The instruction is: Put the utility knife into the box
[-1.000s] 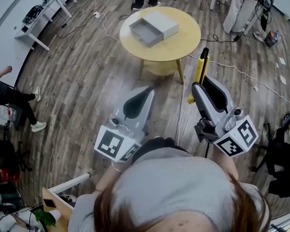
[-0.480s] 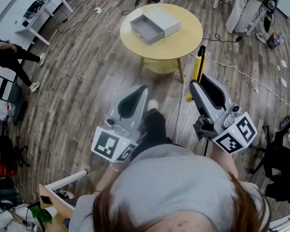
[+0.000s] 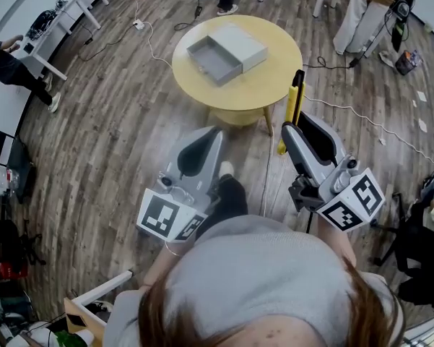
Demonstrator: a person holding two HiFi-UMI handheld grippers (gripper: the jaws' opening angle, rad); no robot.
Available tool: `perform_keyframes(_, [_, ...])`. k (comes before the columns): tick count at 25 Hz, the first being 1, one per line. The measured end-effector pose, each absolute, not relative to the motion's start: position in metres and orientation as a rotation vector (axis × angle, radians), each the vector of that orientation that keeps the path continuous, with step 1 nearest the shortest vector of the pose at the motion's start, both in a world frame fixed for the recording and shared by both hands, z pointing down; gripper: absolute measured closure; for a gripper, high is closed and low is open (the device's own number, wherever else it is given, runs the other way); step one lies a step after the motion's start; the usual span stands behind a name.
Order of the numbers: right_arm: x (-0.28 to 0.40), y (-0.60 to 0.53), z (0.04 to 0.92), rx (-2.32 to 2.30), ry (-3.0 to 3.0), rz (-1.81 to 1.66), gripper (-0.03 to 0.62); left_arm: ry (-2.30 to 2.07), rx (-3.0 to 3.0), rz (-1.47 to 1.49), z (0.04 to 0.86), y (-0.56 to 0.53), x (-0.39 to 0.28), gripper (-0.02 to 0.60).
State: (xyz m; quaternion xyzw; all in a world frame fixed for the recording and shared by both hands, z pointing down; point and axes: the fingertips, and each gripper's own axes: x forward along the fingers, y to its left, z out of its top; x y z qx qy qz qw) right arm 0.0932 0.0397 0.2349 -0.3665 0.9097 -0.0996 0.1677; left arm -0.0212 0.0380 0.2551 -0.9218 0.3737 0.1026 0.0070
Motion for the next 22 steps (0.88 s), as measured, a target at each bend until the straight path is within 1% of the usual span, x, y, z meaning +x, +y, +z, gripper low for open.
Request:
perform_keyframes(8, [0.079,-0.056,0.239,-1.058,2.572,-0.309,0.474,1.141,-2.898,0.297,0.255,-0.063,-0.033,0.58])
perform_keyframes(15, [0.055,-0.145,0.233,-1.057,2.56,-0.311,0.474,1.121,-2.907,0.276,0.252,-0.154,-0.056,0.58])
perform_keyframes(22, [0.035,-0.198,0.235,-1.071,2.553,-0.309,0.474,1.07,-2.919,0.264,0.252,-0.21,-0.069,0.58])
